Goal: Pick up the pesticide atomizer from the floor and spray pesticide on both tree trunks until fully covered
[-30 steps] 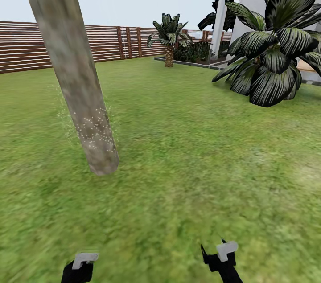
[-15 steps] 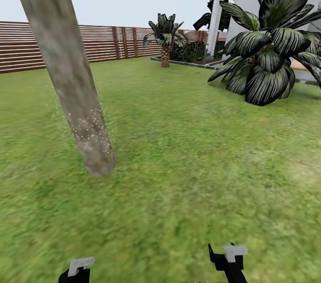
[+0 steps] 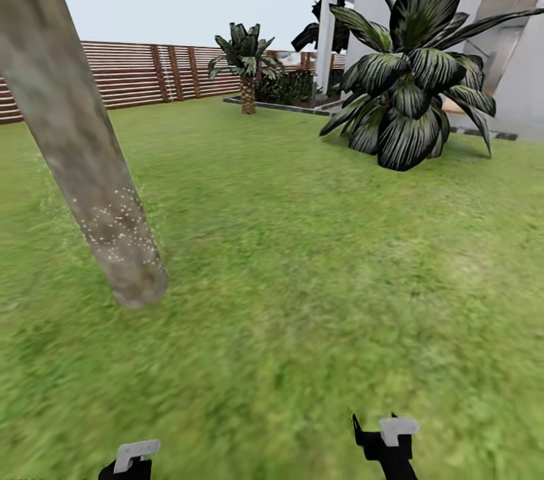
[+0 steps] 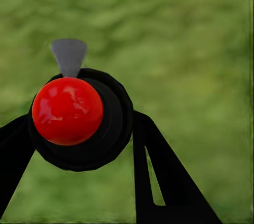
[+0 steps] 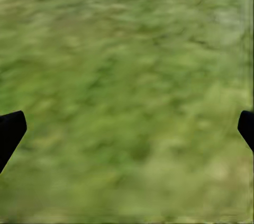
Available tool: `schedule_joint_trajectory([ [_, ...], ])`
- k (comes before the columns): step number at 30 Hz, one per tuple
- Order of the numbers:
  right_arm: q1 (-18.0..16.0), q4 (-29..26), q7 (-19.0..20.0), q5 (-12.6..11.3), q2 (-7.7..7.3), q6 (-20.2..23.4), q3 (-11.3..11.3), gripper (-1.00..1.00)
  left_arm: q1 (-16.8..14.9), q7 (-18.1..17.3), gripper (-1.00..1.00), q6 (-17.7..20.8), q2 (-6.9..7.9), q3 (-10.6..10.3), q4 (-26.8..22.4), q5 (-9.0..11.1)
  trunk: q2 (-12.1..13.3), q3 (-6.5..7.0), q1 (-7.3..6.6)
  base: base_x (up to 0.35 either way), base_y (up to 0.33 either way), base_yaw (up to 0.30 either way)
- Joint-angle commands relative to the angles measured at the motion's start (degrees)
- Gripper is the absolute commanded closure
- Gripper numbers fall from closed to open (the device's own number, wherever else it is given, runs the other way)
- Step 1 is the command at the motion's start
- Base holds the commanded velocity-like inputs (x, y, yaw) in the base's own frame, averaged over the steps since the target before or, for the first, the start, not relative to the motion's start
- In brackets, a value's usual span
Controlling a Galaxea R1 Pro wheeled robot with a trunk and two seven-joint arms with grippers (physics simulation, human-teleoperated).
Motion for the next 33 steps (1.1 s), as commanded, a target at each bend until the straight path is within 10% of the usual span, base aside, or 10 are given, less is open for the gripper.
schedule_joint_trajectory([
  [1,0.00,0.02,0.04,0.00,-0.01,0.00,0.00,-1.00,0.01,-0.03,1.00,0.00,0.01,0.01,-0.01,0.00,0.00,0.00,0.00,-0.331,-0.072,-0.265],
  [33,0.00,0.07,0.08,0.00,-0.06,0.00,-0.06,-1.00,0.01,-0.03,1.00,0.00,0.00,0.03,-0.01,0.00,0.00,0.00,0.00,-0.275,-0.166,-0.277],
])
